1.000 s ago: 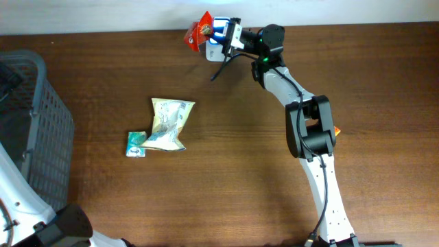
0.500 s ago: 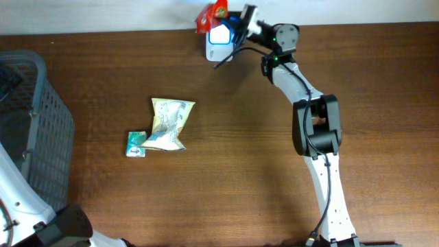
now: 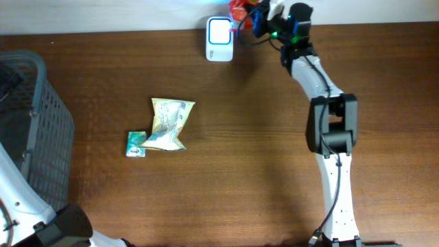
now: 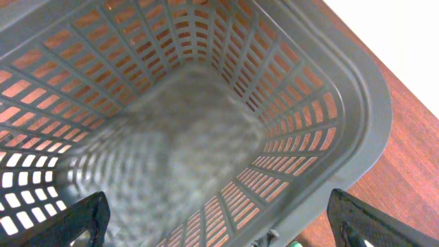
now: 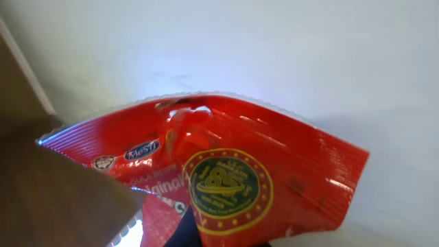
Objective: Scan the item barcode
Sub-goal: 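Carry the red bag right and drop it beside the orange box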
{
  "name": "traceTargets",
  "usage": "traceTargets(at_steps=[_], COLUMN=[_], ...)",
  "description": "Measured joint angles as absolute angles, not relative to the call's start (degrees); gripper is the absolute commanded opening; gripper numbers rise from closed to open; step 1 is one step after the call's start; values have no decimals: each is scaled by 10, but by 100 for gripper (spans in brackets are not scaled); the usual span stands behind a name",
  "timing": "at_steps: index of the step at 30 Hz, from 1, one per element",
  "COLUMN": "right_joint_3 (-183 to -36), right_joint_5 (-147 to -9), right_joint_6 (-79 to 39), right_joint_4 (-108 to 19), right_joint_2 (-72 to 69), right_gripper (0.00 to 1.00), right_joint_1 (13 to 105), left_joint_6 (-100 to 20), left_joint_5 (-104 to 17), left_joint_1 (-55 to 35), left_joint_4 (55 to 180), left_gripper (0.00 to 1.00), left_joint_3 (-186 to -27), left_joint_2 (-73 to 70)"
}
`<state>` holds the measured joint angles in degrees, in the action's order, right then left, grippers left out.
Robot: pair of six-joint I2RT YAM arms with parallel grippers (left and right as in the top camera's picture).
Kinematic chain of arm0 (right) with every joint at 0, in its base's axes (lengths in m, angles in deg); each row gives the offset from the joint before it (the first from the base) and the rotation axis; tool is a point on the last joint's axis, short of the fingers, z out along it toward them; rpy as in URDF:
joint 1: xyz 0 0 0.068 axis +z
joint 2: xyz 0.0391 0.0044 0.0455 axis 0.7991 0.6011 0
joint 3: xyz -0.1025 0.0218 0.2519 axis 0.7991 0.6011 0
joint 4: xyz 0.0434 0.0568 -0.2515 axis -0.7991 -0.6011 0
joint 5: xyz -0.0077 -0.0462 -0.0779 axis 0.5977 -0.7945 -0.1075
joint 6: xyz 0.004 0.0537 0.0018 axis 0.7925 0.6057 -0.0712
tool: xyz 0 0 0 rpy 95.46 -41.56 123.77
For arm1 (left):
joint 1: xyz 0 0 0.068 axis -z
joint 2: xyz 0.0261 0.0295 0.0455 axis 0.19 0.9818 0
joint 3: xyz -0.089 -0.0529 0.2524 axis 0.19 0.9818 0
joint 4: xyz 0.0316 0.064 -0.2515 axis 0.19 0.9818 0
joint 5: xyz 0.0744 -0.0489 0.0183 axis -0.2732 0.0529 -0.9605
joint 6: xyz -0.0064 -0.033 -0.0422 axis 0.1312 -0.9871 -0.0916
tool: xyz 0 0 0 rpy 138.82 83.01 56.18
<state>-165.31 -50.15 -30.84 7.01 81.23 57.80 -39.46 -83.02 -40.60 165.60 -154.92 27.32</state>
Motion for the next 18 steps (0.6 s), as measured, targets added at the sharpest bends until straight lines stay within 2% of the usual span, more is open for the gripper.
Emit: traceTargets(at_steps=[5,12,15,18], right_joint_3=[-1654,-1663,-1664,-1654], right_joint_5=[-532,-642,-712,-826], right_joint_6=[-370,-370,-362,-286], right_joint_4=[-118,-626,-854,-1007], right_joint_2=[729,531,498,497], right_gripper=[4,4,4,4], right_joint_1=[548,543,543,543], left_joint_6=[-395,-395,-395,-395], left_joint_5=[-830,-830,-830,-830], left_joint_1=[-406,-406,-406,-406], left_joint_4=[1656,1657,1655,1655], left_gripper=[99,99,99,99], left_joint_3=[-1549,-1549,-1549,-1549], left_joint_2=[273,273,273,273])
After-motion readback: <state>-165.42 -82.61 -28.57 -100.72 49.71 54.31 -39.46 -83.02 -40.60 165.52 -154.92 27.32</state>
